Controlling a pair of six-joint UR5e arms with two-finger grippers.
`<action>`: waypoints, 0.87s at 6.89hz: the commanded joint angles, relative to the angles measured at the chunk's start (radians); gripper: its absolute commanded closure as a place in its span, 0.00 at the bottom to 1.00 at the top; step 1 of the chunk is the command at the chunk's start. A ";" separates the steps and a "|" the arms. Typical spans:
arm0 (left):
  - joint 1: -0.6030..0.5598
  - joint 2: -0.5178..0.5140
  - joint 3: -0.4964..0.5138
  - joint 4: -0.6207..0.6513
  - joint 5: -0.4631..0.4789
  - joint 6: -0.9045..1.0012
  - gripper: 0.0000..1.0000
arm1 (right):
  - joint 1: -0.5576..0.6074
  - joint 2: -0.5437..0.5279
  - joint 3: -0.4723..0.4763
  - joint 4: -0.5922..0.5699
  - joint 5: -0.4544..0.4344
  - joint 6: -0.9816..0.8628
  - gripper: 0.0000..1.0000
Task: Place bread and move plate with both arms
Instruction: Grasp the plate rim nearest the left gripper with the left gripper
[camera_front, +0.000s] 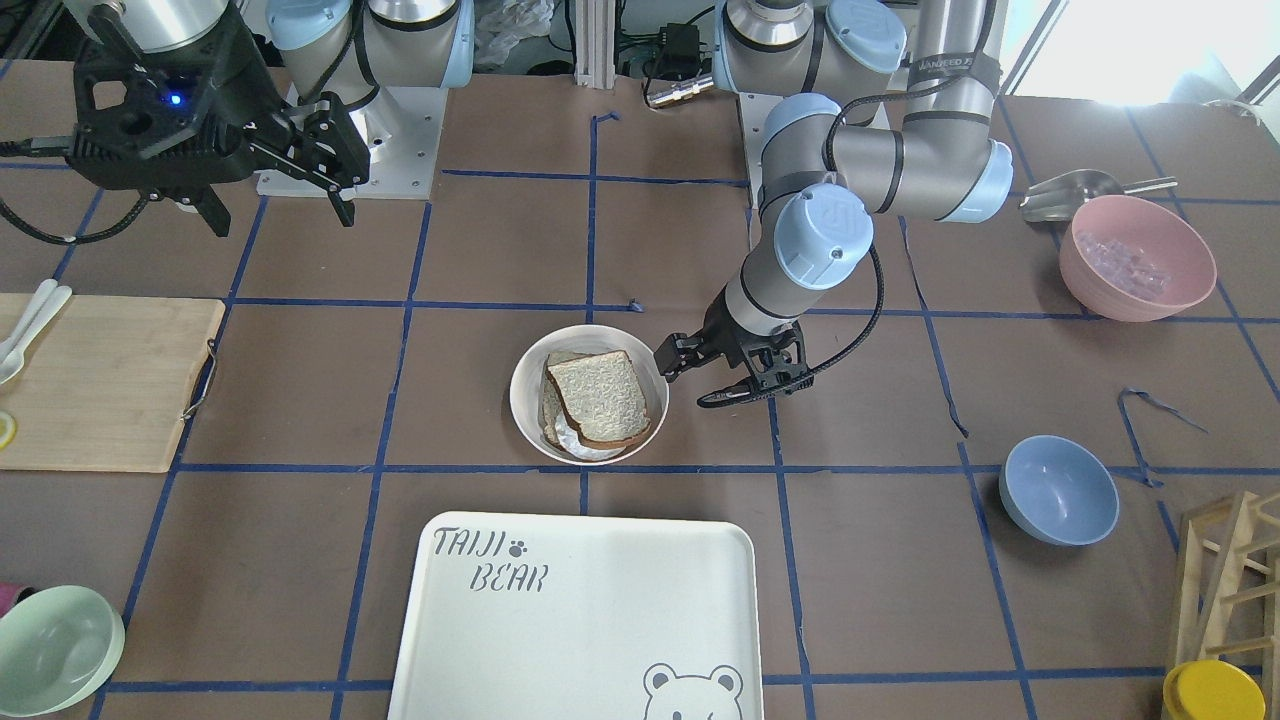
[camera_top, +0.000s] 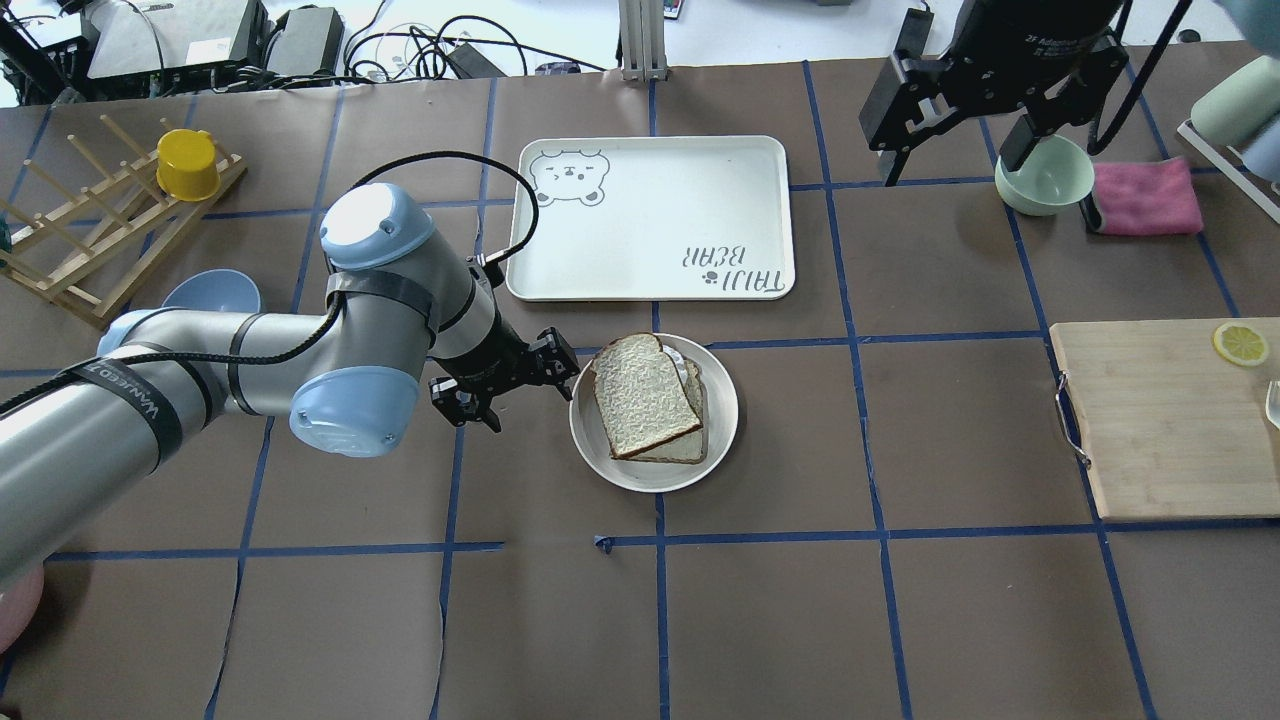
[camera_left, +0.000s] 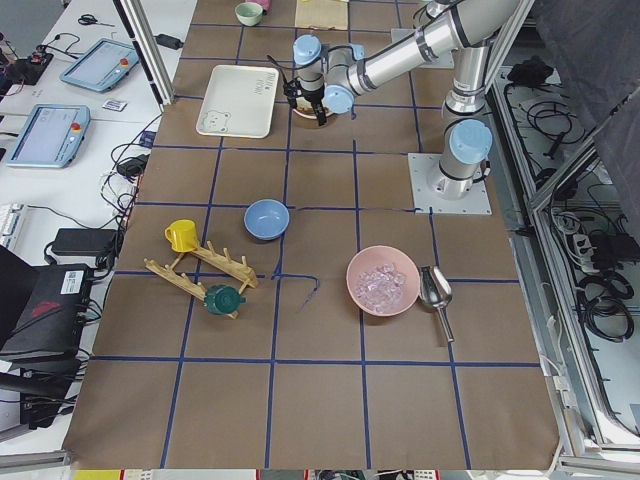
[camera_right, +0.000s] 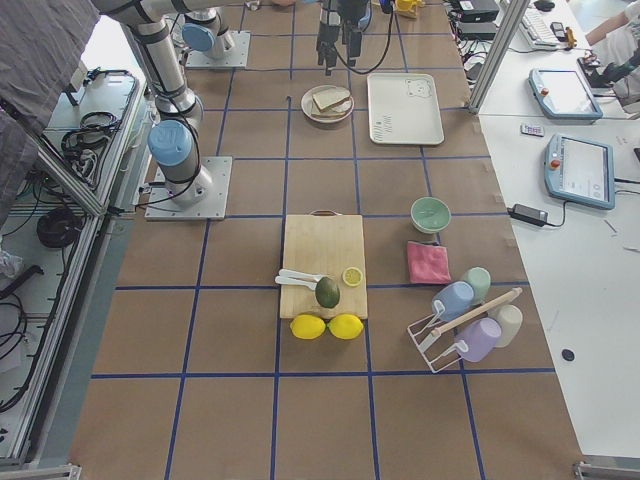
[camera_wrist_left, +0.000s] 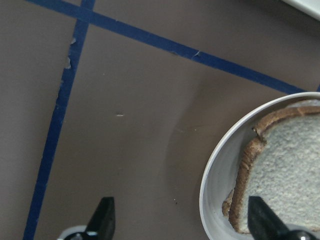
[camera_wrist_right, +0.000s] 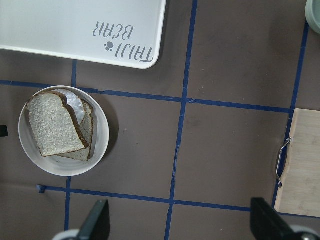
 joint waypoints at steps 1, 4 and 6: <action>-0.034 -0.069 -0.007 0.065 -0.027 -0.001 0.09 | 0.000 -0.003 0.024 -0.035 -0.003 0.006 0.00; -0.036 -0.099 -0.004 0.090 -0.025 0.007 0.67 | -0.001 -0.001 0.024 -0.034 -0.006 0.002 0.00; -0.036 -0.099 -0.003 0.095 -0.027 0.013 1.00 | -0.001 -0.001 0.025 -0.034 -0.003 0.003 0.00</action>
